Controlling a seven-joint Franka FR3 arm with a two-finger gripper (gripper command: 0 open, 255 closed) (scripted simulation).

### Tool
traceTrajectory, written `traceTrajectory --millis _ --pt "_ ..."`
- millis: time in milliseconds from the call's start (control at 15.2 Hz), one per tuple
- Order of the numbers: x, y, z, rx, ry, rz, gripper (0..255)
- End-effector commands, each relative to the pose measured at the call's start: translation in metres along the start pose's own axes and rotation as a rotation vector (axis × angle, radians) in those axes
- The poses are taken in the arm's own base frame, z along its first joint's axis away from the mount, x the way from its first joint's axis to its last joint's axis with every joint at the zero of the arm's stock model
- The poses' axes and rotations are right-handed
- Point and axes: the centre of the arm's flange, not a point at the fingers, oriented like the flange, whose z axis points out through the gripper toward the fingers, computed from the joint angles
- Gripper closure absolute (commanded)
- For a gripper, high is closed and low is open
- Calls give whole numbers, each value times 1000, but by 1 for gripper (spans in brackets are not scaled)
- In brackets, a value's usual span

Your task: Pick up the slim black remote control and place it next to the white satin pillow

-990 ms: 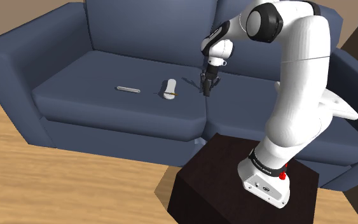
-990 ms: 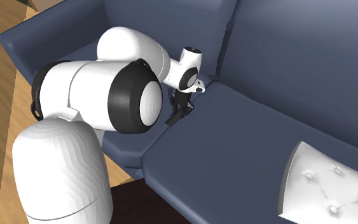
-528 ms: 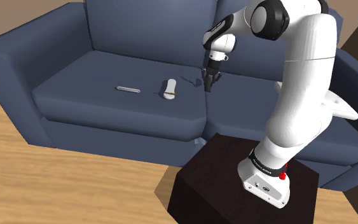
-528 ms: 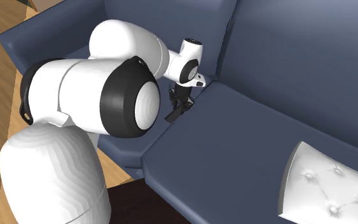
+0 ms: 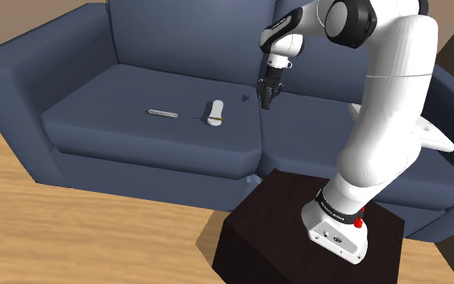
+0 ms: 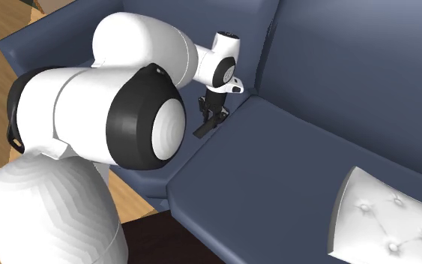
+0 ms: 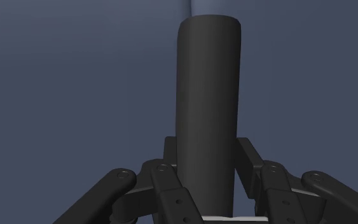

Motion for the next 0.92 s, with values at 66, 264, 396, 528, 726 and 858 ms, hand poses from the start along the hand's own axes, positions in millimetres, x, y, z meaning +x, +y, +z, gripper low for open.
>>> traceTrajectory --millis 66,264,396,528,726,858 --pt "-4 0 -15 0 0 0 255" --pt "-7 0 -30 0 0 0 255" --pt "-9 0 -40 0 0 0 255" --pt "-12 0 -51 0 0 0 255" --pt "-15 -1 -66 0 0 0 255" --pt "-17 -1 -77 0 0 0 255"
